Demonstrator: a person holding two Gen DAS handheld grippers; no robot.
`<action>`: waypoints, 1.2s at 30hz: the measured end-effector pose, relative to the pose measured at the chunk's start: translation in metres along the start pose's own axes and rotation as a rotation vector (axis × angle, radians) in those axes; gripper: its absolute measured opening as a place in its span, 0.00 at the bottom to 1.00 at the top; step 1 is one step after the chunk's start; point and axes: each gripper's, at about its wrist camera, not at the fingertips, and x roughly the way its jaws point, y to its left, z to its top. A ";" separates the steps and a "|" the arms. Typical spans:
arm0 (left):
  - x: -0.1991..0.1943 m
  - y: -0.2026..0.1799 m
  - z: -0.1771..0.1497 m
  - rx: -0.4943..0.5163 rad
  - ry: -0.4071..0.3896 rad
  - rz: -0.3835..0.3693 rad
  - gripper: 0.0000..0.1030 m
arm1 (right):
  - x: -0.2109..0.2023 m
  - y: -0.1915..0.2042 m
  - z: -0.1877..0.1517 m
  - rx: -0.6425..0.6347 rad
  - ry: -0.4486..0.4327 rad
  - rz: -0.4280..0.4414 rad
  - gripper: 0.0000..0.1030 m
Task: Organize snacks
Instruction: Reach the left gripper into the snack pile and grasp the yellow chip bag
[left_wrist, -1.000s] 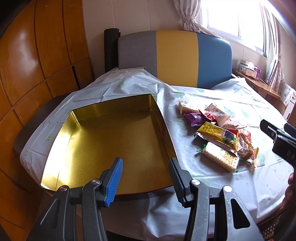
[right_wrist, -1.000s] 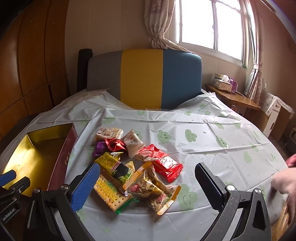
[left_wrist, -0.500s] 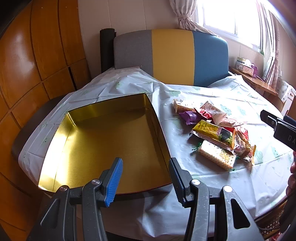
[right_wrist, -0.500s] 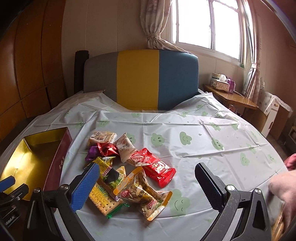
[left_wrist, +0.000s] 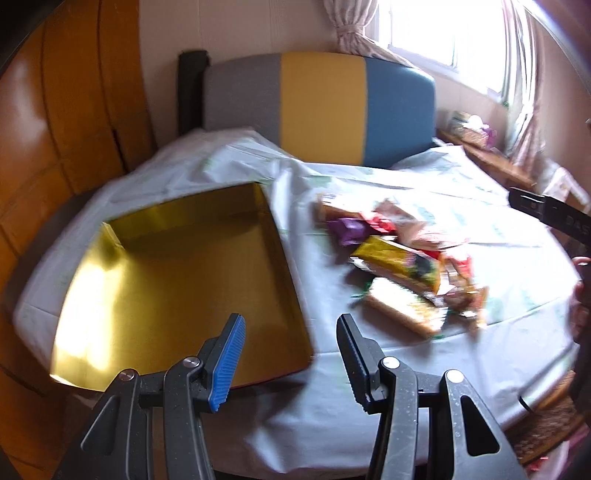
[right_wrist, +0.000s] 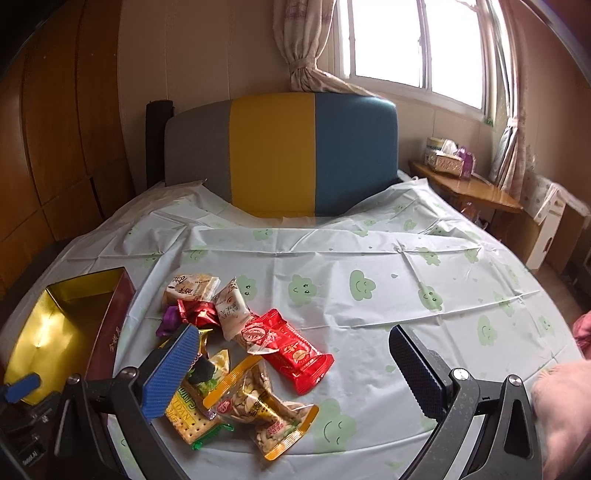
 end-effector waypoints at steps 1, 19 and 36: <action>0.001 -0.001 0.002 -0.002 0.007 -0.029 0.51 | 0.003 -0.008 0.006 0.014 0.010 0.011 1.00; 0.071 -0.068 0.038 -0.008 0.303 -0.311 0.38 | 0.057 -0.083 0.013 0.214 0.167 0.086 1.00; 0.171 -0.086 0.078 -0.208 0.392 -0.247 0.66 | 0.063 -0.080 0.013 0.192 0.189 0.101 1.00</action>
